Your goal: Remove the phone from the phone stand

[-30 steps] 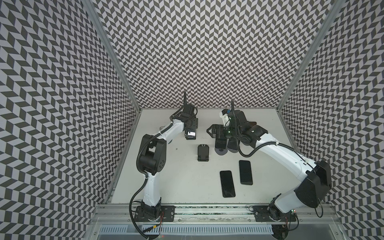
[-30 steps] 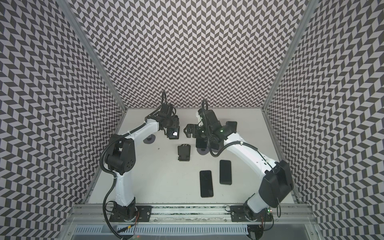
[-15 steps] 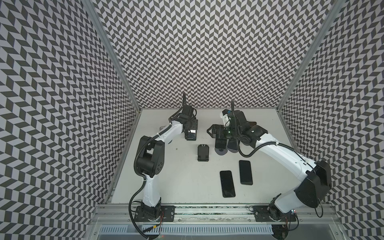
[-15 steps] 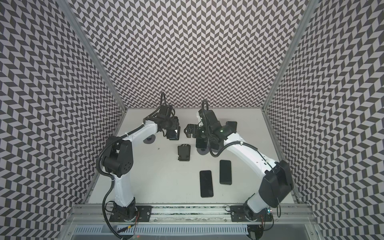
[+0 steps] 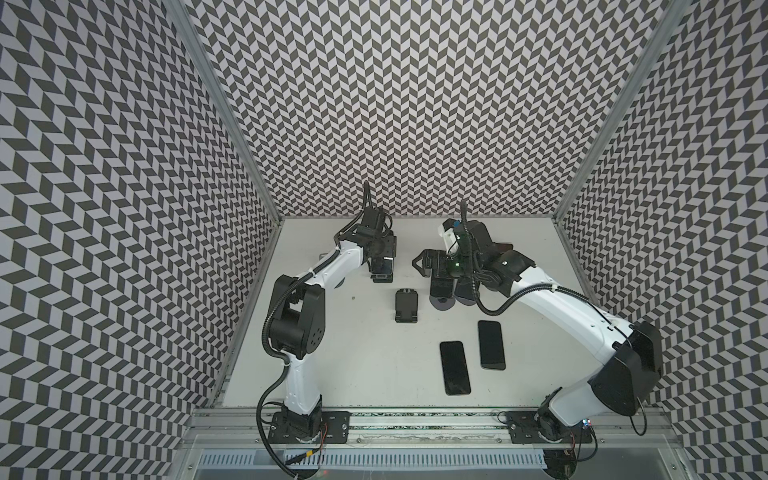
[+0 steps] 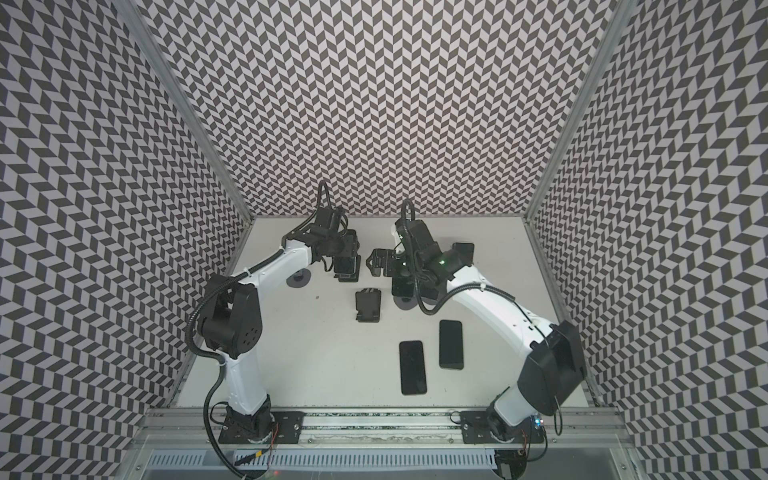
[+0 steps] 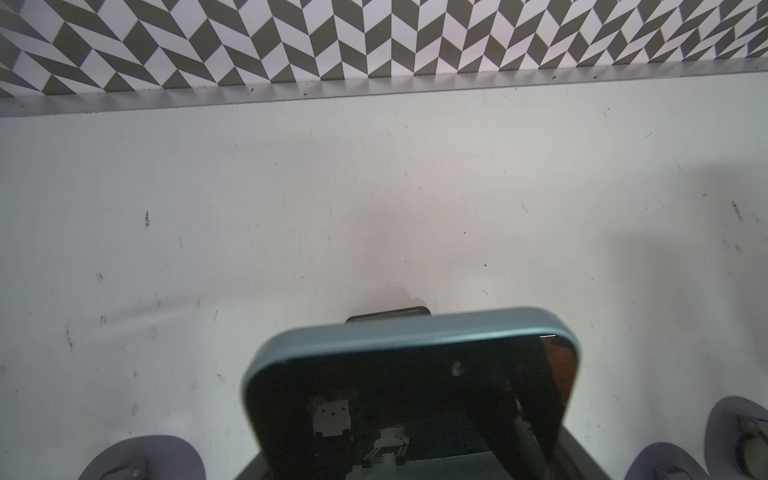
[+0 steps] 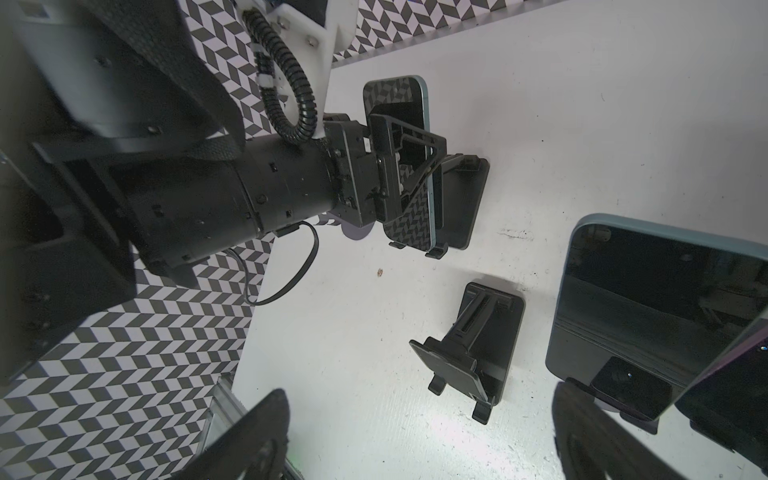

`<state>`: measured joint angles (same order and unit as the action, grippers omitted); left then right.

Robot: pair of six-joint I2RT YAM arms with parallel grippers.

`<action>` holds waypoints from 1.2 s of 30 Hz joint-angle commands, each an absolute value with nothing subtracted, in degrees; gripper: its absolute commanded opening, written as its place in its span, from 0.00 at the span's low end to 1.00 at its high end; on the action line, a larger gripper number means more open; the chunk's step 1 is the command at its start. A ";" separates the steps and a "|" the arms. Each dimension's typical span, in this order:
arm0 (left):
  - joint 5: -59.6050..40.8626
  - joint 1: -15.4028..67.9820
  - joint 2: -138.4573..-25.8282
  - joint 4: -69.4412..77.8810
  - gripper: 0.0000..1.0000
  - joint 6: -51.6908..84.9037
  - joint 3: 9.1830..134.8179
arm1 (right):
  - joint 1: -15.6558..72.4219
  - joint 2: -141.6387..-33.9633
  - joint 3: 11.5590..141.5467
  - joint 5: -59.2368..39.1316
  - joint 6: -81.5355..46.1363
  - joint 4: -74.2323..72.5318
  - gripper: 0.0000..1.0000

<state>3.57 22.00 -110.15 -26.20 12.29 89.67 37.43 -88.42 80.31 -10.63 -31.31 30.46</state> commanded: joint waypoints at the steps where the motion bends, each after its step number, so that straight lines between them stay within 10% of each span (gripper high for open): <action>1: 3.42 22.23 -106.94 -24.43 0.61 12.39 89.30 | 38.12 -87.98 81.74 -9.54 -31.72 29.62 0.96; 36: 3.22 22.36 -77.71 -27.57 0.61 13.45 70.96 | 45.37 -95.41 88.80 -6.82 -34.90 28.81 0.91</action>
